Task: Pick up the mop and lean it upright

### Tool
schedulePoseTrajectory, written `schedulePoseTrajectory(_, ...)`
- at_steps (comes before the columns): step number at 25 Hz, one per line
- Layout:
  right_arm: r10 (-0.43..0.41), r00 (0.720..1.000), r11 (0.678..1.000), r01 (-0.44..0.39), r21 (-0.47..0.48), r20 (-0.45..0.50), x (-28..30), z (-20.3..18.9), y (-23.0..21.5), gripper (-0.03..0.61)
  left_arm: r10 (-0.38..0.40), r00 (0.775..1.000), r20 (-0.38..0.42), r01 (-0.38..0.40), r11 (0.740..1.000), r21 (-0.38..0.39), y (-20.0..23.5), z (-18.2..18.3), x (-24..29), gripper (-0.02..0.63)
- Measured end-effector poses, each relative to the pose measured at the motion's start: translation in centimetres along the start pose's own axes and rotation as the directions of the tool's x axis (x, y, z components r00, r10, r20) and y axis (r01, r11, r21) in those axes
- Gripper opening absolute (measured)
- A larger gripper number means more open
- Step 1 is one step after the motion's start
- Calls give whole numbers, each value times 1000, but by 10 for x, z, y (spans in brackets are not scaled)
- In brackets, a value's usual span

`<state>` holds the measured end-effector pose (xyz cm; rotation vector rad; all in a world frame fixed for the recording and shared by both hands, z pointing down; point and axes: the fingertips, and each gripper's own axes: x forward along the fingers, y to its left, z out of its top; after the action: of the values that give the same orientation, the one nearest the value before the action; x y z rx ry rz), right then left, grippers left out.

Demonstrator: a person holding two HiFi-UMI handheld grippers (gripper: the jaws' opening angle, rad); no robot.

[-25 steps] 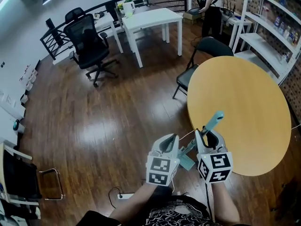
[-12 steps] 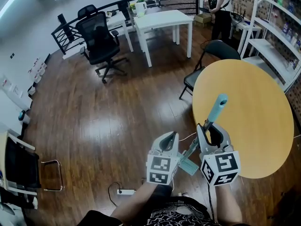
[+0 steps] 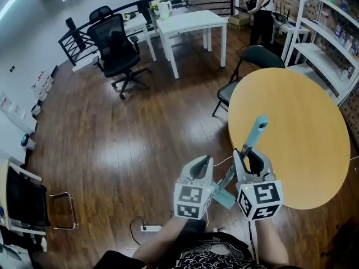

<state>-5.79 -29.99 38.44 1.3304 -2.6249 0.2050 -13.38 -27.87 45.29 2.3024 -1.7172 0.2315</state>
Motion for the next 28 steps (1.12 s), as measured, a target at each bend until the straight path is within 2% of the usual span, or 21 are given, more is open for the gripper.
schedulePoseTrajectory(12,-118,988,990,125,63,-103,29,-62,-4,104,-60,998,-24,61,998,9,11,-1,13,3)
schedulePoseTrajectory(24,-200,958,971,222,91,-206,69,-130,-10,103,-118,991,-55,119,993,15,38,-8,38,3)
schedulePoseTrajectory(28,-227,943,958,260,117,-242,76,-147,-20,103,-150,986,-68,152,988,27,35,-6,48,3)
